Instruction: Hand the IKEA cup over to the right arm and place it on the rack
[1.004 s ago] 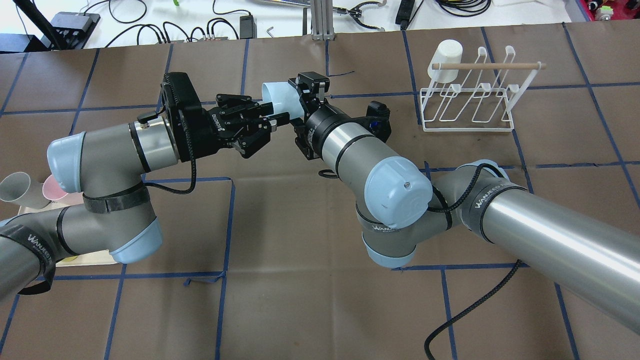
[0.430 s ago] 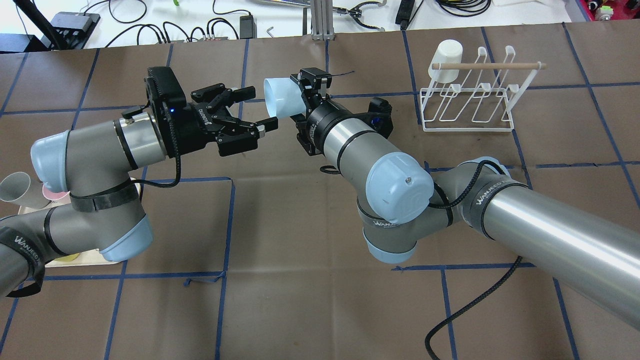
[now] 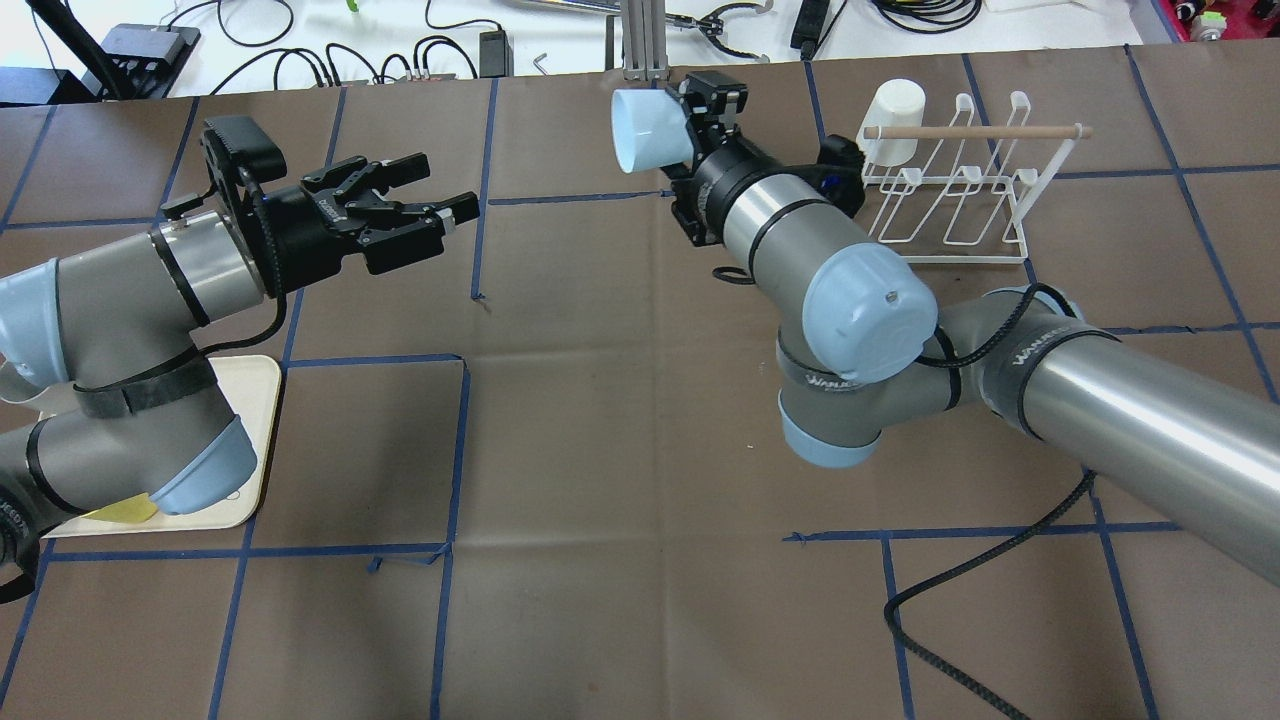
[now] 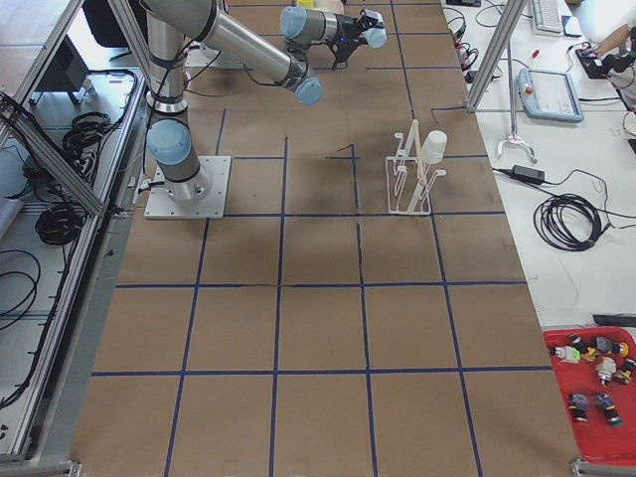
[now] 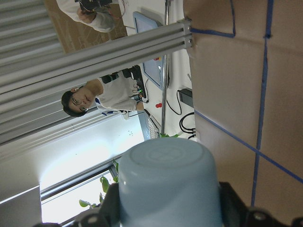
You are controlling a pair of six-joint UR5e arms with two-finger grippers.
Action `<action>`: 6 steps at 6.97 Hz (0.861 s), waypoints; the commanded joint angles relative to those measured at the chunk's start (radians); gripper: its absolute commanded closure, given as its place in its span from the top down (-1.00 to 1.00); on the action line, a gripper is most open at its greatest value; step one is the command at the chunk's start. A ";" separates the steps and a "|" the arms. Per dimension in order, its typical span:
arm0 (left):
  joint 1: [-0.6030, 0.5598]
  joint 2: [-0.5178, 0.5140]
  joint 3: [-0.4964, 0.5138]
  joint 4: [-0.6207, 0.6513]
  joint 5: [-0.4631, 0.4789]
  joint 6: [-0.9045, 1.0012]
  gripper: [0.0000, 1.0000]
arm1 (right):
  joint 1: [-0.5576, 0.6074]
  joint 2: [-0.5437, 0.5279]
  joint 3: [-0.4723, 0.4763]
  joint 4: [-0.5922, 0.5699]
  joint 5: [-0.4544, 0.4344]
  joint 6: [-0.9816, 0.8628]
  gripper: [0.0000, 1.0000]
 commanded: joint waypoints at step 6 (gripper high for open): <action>-0.251 -0.008 0.712 -1.499 1.052 -0.290 0.99 | -0.322 -0.010 0.000 -0.006 -0.094 -1.028 -0.87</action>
